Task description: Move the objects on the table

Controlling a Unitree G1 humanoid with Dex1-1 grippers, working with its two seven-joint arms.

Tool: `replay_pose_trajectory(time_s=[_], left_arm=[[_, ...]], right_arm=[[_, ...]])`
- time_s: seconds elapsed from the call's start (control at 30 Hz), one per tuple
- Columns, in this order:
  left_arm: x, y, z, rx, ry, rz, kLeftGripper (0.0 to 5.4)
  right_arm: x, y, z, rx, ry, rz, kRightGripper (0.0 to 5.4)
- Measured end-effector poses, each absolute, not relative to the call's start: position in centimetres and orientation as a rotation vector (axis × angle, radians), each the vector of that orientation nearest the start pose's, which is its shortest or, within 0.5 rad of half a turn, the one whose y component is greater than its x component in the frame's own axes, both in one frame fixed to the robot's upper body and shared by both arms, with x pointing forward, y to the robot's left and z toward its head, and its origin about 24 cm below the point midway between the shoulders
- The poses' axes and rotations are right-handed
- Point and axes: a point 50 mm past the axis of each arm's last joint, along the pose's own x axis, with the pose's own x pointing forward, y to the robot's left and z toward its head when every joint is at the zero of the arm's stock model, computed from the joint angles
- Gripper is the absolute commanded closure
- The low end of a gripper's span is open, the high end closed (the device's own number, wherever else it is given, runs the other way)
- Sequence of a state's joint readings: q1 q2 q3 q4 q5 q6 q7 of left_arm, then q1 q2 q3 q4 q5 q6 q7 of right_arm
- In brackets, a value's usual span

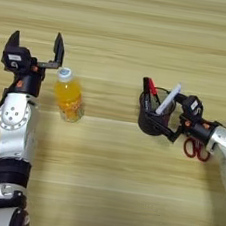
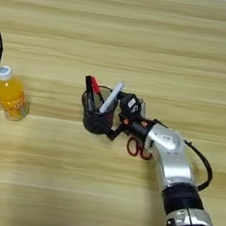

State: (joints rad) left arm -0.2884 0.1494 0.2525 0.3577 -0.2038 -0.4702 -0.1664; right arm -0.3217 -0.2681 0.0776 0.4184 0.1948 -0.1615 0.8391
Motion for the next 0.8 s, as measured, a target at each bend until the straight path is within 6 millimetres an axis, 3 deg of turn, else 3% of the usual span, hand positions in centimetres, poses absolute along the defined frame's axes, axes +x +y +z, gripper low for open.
replay_pose_trajectory(time_s=[0.43,0.8], left_arm=[[29.4,22.1,9.0,-0.038,-0.437,0.075,0.00],[29.4,22.1,9.0,-0.038,-0.437,0.075,0.00]], right_arm=[[29.1,-14.6,9.1,-0.021,-0.179,0.892,0.02],[29.2,-15.5,7.0,-0.036,-0.078,0.845,0.02]])
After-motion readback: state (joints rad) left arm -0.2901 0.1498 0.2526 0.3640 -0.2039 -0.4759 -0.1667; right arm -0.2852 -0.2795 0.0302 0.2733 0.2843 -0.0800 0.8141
